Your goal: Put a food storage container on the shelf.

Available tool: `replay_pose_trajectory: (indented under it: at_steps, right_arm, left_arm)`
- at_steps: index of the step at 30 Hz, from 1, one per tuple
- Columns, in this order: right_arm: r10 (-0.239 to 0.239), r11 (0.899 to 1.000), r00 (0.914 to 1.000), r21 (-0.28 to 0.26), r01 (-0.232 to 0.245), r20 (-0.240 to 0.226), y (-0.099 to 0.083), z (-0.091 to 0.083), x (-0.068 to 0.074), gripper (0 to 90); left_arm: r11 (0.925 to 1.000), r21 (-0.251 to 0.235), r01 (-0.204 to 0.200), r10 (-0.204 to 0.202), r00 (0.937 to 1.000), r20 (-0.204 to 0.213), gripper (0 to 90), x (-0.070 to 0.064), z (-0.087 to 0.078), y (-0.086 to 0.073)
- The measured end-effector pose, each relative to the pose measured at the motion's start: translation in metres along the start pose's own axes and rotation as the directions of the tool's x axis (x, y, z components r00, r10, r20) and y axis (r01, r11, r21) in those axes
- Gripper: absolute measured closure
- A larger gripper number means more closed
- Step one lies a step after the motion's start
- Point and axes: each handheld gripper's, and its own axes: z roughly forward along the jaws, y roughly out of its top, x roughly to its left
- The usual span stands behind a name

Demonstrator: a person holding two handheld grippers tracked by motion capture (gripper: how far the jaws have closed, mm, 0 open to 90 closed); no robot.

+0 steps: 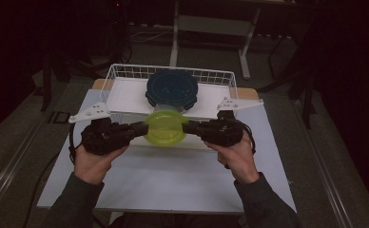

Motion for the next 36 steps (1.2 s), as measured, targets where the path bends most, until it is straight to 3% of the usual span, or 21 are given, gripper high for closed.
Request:
replay_pose_trajectory:
  at_steps: [8,18,22,27,31,36]
  right_arm:
    - [-0.001,1.0,1.0,-0.029,0.001,0.003,0.02,-0.012,0.004,81.3]
    - [0.028,0.998,0.9992,-0.058,-0.026,0.029,0.046,-0.018,-0.011,80.7]
    - [0.048,0.997,0.9976,-0.056,-0.045,0.05,0.052,-0.017,-0.018,80.3]
    - [0.084,0.994,0.996,-0.074,-0.082,0.028,0.058,-0.017,-0.026,80.3]
    - [0.093,0.993,0.9944,-0.078,-0.089,0.049,0.063,-0.015,-0.03,80.3]
    - [0.131,0.989,0.9905,-0.077,-0.127,0.043,0.067,-0.012,-0.036,80.3]
  left_arm:
    - [0.9995,-0.029,0.011,-0.01,0.9998,0.016,82.4,-0.003,-0.002,0.021]
    - [0.9983,-0.046,0.036,-0.035,0.9991,0.024,82.4,0.011,0.014,0.048]
    - [0.997,-0.056,0.054,-0.052,0.9981,0.032,82.2,0.017,0.021,0.053]
    - [0.9935,-0.071,0.089,-0.085,0.9951,0.049,81.9,0.024,0.025,0.058]
    - [0.9921,-0.066,0.107,-0.105,0.9938,0.037,81.9,0.029,0.03,0.062]
    - [0.9888,-0.069,0.132,-0.13,0.991,0.033,81.8,0.035,0.034,0.066]
